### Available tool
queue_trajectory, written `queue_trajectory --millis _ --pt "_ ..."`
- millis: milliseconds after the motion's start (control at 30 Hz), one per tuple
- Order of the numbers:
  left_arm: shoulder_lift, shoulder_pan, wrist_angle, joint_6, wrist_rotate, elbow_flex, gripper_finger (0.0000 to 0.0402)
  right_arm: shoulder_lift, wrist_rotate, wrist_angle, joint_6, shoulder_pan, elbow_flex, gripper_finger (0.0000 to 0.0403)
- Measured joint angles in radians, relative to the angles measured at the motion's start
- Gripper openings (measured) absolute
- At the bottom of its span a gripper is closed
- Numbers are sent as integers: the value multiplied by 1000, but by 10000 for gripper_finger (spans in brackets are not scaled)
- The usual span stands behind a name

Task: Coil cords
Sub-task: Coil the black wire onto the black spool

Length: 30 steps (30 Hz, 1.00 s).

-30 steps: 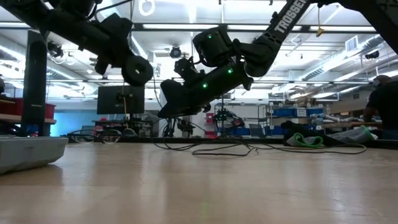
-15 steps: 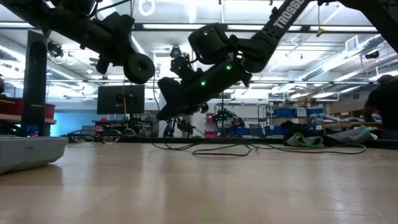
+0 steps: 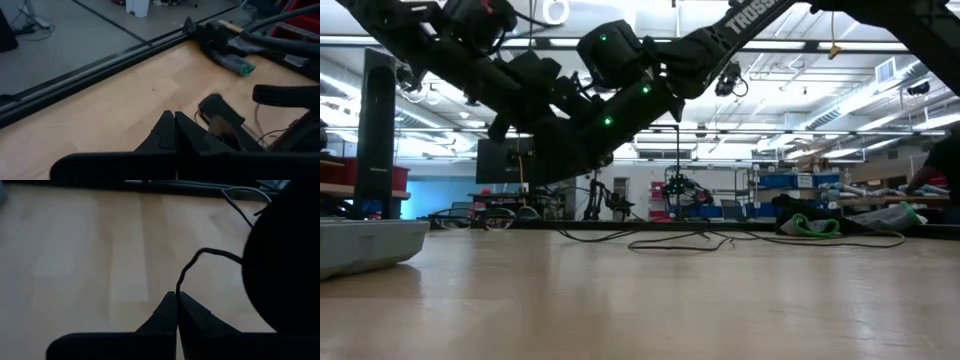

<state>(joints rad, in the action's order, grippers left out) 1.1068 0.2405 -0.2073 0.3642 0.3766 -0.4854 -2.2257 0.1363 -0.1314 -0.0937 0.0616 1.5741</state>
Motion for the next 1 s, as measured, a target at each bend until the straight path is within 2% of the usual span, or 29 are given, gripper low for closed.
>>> queue_trajectory --millis 433,633,1000 --pt "16 2 15 -11 13 -1 0 1 2 14 15 5 3 0" --pt "-41 2 39 -72 18 4 0 20 -6 -7 113 13 -14 0" --pt "-72 2 103 -70 41 3 0 16 -16 -74 104 17 -19 0"
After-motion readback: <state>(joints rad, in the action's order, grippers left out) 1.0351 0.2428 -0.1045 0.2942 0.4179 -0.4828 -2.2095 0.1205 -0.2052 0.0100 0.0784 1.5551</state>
